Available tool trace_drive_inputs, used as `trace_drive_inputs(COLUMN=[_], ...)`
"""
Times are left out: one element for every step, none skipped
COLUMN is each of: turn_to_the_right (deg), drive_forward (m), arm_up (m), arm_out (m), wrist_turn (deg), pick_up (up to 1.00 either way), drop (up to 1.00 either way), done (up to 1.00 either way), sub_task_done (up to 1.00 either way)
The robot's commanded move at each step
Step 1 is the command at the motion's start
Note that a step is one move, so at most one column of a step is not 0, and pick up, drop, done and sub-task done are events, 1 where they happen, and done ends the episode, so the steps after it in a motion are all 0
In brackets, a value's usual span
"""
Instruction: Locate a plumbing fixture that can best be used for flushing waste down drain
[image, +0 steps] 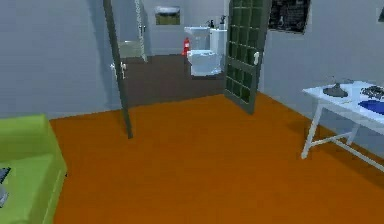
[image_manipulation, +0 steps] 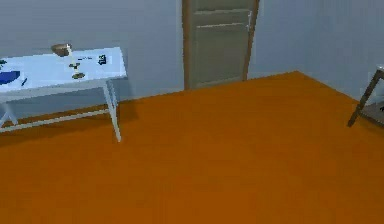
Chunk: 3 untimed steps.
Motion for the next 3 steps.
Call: trace_drive_inputs(turn_to_the_right=[0.0,0.0,-21.0], drive_forward=[1.00,1.00,0.00], arm_up=[0.00,0.00,0.00], arm_out=[0.00,0.00,0.00], wrist_turn=[0.0,0.0,0.0], pick_up=[0.00,0.00,0.00], drop=[0.00,0.00,0.00], done=[0.00,0.00,0.00], sub_task_done=[0.00,0.00,0.00])
